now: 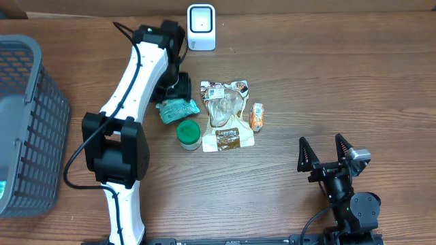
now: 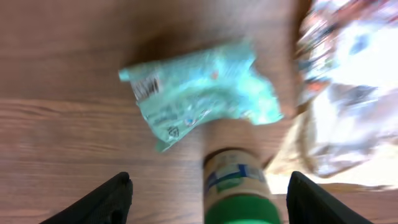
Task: Scan the item barcode
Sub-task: 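Carry the mint-green packet with the left gripper and drop it left of the jar, then return the left gripper to the basket and grasp the blue Kleenex tissue pack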
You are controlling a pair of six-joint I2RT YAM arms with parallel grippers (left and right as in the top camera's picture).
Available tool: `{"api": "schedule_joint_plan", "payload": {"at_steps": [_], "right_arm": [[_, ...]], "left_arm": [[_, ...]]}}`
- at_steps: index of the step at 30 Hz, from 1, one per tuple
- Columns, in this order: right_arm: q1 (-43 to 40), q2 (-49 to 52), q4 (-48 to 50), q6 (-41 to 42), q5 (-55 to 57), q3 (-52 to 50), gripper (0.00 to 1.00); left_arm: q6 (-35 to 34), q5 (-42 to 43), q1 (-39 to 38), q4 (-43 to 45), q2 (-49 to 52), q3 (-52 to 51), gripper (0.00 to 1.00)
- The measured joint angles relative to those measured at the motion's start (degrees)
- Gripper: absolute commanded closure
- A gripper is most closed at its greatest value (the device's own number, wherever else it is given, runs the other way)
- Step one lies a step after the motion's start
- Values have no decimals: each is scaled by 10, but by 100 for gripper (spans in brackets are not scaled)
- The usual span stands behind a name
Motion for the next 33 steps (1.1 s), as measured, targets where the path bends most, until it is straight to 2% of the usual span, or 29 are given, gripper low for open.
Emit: {"api": "schedule_joint_plan", "payload": {"at_steps": [3,5,7,8,12,15,16,18,26,33], "right_arm": [[0,0,0,0,0,0,0],[0,0,0,0,0,0,0],[0,0,0,0,0,0,0],[0,0,0,0,0,0,0],[0,0,0,0,0,0,0],[0,0,0,0,0,0,0],[0,0,0,0,0,0,0],[0,0,0,0,0,0,0],[0,0,0,0,0,0,0],[0,0,0,0,0,0,0]], "left_arm": [[-13,0,0,-16,-21,51,31],[-26,-3,0,-18,-54,90,25],[-42,-14,1,-17,-109,125,6],[-47,-22,2,-17,-138,137,1],[-81,-81,34,-31,-266,161,0],[-120,-134,93,-67,-334,168,0],[-141,-160,133,-85,-358,169,0],[-157,-177,180,-97,-372,169,0],[-183,-204,418,-131,-353,152,0],[-172,-201,554,-111,-312,79,3]]}}
